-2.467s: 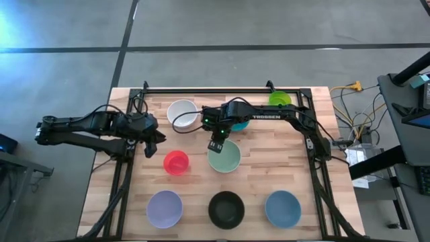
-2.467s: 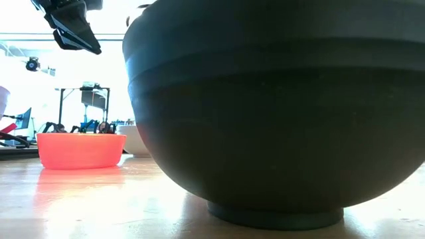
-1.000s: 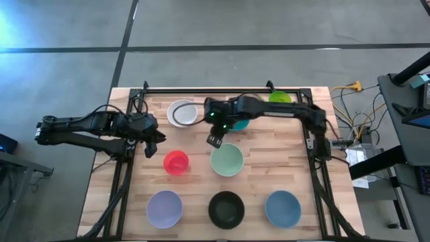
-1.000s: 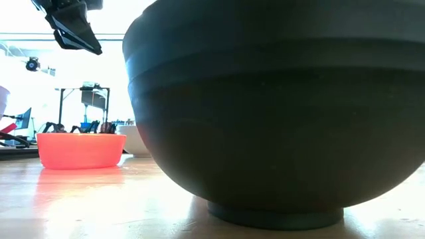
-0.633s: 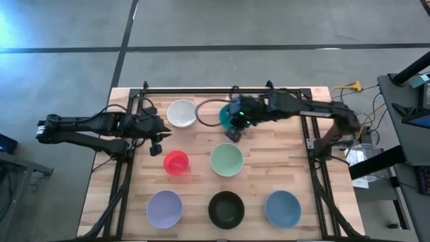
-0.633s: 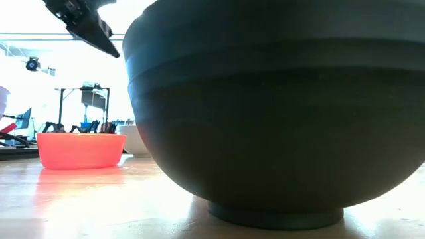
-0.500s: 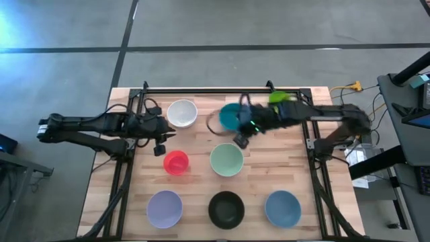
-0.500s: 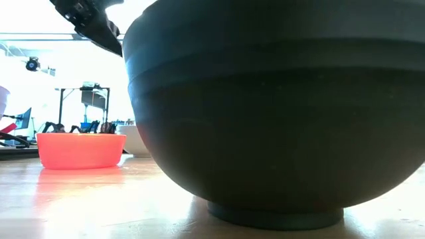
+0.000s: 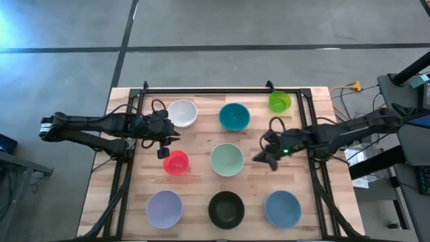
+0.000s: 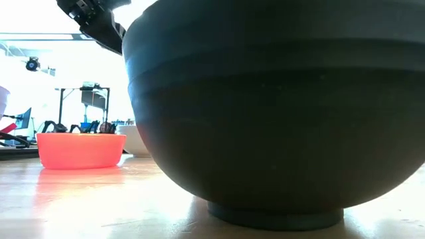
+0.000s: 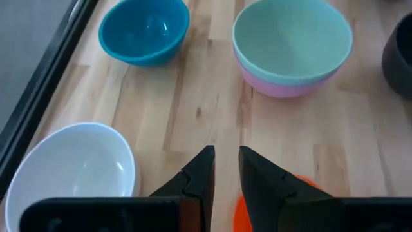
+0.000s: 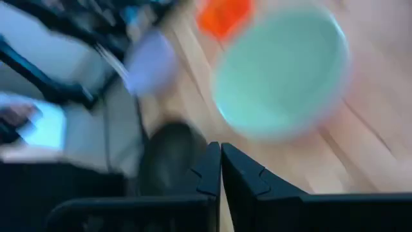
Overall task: Nest bowls inside each other
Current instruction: Stack the blue bowl on top of the light green bowl
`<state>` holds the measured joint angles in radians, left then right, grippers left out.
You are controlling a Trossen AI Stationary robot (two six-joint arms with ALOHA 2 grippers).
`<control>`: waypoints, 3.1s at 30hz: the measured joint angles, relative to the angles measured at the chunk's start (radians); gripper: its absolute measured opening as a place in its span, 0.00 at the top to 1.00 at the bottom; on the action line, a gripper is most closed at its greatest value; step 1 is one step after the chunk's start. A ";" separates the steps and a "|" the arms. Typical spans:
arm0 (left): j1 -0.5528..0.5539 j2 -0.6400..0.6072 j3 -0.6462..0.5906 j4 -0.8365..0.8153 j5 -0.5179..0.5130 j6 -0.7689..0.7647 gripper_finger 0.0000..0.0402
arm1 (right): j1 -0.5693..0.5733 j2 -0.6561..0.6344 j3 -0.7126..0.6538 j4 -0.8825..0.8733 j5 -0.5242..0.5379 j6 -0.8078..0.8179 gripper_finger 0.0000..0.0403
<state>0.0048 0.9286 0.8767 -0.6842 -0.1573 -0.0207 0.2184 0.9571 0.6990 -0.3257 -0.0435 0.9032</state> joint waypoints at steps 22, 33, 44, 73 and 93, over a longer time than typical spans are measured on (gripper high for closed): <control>0.000 -0.014 0.000 0.030 0.085 -0.368 0.86 | 0.099 -0.098 -0.020 -0.423 -0.200 -0.388 0.70; 0.000 0.000 -0.004 0.031 0.085 -0.420 0.86 | 0.257 0.028 -0.020 -0.415 -0.200 -0.387 0.59; 0.000 0.002 -0.008 0.031 0.085 -0.421 0.86 | 0.325 0.216 -0.020 -0.313 -0.164 -0.299 0.59; 0.000 0.004 -0.012 0.032 0.100 -0.384 0.86 | 0.137 0.196 0.083 -0.330 -0.249 -0.312 0.98; -0.057 -0.042 -0.013 0.031 0.156 -0.261 0.86 | -0.278 0.574 0.649 -0.526 -0.196 -0.361 0.98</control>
<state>-0.0523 0.8869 0.8639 -0.6529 -0.0010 -0.2815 -0.0597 1.5314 1.3479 -0.8515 -0.2391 0.5426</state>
